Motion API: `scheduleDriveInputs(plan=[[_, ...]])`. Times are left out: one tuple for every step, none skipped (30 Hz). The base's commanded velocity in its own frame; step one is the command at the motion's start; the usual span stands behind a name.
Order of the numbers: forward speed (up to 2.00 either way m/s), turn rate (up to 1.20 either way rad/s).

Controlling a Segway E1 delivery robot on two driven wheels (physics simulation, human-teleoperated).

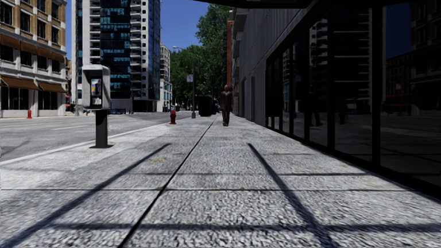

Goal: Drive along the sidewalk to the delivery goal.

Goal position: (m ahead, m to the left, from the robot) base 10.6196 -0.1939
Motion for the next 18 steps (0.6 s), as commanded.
scheduleDriveInputs(plan=[[1.93, 0.22], [1.93, 0.22], [1.82, 0.25], [1.74, 0.26], [1.74, 0.26], [1.66, 0.33], [1.63, 0.4], [1.63, 0.42], [1.63, 0.42], [1.63, 0.43], [1.63, 0.45], [1.63, 0.47], [1.63, 0.47], [1.63, 0.47], [1.63, 0.48], [1.63, 0.48], [1.63, 0.48], [1.63, 0.48]])
